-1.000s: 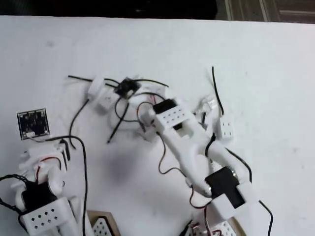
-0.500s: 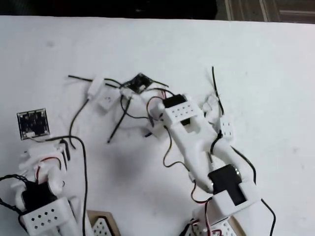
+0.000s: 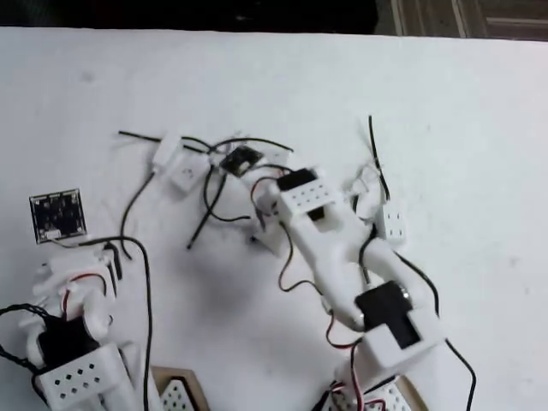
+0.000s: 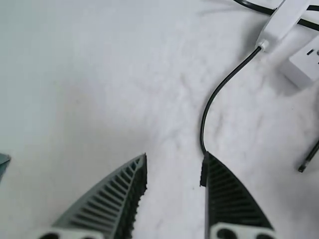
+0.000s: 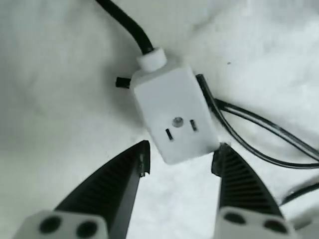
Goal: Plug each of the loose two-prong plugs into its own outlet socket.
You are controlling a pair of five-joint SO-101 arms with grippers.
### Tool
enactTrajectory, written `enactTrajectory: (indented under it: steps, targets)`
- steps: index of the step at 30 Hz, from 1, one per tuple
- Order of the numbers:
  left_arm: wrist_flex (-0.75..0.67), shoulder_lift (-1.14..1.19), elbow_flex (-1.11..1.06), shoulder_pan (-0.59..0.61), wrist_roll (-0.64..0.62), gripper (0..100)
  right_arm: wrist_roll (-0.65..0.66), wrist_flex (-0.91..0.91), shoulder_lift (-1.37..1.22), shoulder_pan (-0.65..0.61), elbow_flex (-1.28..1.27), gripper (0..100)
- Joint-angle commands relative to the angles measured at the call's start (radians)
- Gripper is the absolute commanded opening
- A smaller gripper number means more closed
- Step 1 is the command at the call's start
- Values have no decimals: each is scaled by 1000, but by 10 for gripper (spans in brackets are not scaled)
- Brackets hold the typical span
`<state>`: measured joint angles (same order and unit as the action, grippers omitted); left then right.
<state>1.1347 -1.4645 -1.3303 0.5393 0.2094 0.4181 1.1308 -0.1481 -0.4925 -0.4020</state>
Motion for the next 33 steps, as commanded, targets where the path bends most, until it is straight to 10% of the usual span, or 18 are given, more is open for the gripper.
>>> enactTrajectory:
  steps: [1,8,24,33]
  targets:
    - [-2,-12,3,4,-11,190,6,-16,-42,-54,23,204]
    - [0,-12,3,4,-9,190,14,-4,-96,-70,77,13]
    - [0,-12,3,2,-8,190,6,289,274,-122,71,19]
    - [-52,-7,0,-196,293,191,-48,444,593,-45,-38,101]
